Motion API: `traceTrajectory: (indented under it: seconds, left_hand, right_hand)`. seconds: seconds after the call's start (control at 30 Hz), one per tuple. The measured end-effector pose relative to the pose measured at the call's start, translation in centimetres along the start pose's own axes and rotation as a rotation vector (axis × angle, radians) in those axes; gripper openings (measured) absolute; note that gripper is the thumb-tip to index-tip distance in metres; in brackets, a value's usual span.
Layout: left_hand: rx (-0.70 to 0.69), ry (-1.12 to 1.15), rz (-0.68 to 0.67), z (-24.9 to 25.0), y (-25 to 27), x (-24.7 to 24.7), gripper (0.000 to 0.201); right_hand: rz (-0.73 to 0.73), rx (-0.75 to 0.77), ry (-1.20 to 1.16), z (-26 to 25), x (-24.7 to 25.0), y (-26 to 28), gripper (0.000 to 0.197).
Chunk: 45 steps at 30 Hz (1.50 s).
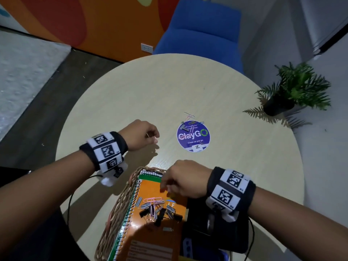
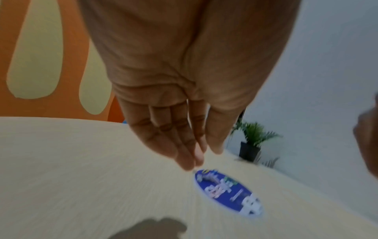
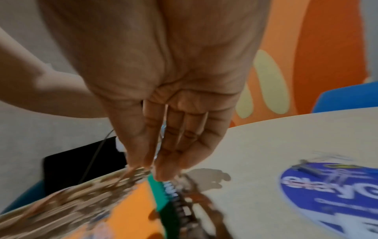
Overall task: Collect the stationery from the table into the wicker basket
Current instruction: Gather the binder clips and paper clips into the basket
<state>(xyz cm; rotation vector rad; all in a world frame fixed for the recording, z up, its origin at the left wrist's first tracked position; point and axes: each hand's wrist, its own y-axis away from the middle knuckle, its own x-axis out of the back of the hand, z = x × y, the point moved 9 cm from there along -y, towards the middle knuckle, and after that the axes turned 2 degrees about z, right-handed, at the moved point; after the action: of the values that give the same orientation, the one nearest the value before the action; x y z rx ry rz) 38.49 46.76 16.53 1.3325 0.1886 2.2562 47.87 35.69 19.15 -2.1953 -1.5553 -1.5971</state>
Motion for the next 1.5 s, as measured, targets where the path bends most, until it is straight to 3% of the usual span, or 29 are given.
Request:
traceTrajectory:
  seconds: [0.1,0.27,0.4,0.57,0.7,0.83,0.97,1.13,1.33,1.43,1.5]
  left_hand:
    - [0.066,-0.053,0.04,-0.7,-3.6,-0.7,0.018]
    - [0.093,-0.101,-0.037,1.4,-8.3,-3.6,0.014]
    - [0.092,-0.089,-0.062,3.3,-11.0,-5.6,0.016]
    - [0.111,-0.115,-0.083,3.8,-12.4,-6.9,0.004]
    - [0.094,-0.204,-0.107,3.6,-12.2,-7.6,0.013]
    - [0.043,-0.356,-0.096,3.6,-11.1,-7.0,0.011]
    - [0.023,-0.221,-0.061,2.9,-8.7,-3.9,0.012]
    - [-0.172,0.019,-0.089,5.3,-1.7,0.4,0.013]
    - [-0.258,0.106,-0.272,5.4,6.4,-2.2,0.005]
    - [-0.3,0.048,-0.411,5.3,9.1,-4.9,0.011]
    - [-0.304,0.004,-0.433,4.8,9.4,-5.4,0.017]
  right_hand:
    - [0.122,-0.158,-0.08,5.4,2.1,-0.8,0.022]
    - [0.384,-0.465,-0.052,17.4,5.3,-1.9,0.021]
    - [0.442,-0.503,0.0,21.4,5.8,-3.3,0.028]
    - [0.43,-0.427,0.085,21.9,4.3,-5.2,0.029]
    - [0.486,-0.411,0.069,22.2,4.2,-5.1,0.024]
    - [0.434,-0.409,0.138,22.6,3.7,-4.8,0.012]
    - [0.354,-0.425,0.184,22.7,2.0,-4.2,0.019]
    - [0.469,-0.465,-0.052,21.4,3.2,-1.6,0.013]
    - [0.523,-0.295,-0.378,16.1,4.0,1.0,0.018]
    - [0.417,-0.21,-0.579,12.1,2.8,1.5,0.019]
    - [0.316,-0.152,-0.509,9.1,2.0,1.6,0.013]
